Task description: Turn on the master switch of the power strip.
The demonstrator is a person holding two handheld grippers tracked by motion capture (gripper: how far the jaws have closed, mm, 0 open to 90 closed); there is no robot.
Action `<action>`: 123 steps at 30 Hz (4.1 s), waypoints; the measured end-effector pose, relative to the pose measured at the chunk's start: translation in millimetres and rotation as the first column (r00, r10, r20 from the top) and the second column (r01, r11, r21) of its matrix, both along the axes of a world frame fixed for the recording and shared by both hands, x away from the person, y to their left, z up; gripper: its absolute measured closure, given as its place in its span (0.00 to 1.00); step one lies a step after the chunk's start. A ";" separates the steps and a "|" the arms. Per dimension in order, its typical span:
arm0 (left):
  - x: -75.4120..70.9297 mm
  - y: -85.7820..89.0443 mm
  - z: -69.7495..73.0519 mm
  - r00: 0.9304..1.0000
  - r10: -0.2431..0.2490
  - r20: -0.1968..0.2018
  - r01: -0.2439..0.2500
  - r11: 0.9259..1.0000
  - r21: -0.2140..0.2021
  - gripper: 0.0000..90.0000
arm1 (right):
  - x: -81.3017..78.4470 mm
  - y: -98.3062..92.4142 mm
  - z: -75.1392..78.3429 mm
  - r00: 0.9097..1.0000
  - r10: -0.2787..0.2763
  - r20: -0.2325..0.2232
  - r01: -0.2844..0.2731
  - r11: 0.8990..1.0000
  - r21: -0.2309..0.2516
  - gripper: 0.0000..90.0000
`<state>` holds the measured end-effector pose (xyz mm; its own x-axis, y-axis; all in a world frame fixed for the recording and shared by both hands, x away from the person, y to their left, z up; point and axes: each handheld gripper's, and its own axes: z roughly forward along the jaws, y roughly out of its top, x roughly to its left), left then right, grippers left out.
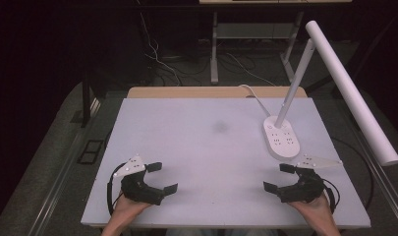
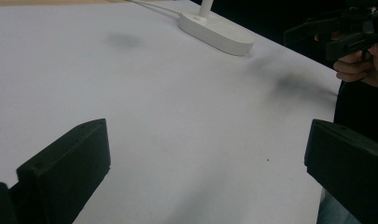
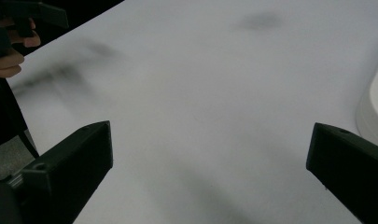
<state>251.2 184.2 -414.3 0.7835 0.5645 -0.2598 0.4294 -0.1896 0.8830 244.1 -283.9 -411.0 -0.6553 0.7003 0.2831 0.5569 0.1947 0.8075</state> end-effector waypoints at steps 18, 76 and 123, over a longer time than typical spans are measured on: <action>1.4 -3.6 -3.5 1.000 -0.017 -0.016 0.018 1.000 0.021 0.00 | 1.5 1.8 -5.7 0.999 0.014 -0.035 -0.016 0.999 -0.040 0.00; 3.6 -0.6 -6.4 0.999 -0.005 -0.044 0.006 1.000 0.027 0.00 | 39.0 13.1 40.0 0.999 0.051 -0.014 -0.053 0.978 -0.203 0.00; 5.6 3.3 -6.9 0.999 0.000 -0.047 0.001 1.000 0.019 0.00 | 109.2 26.3 70.1 0.998 0.056 -0.018 -0.058 0.920 -0.388 0.00</action>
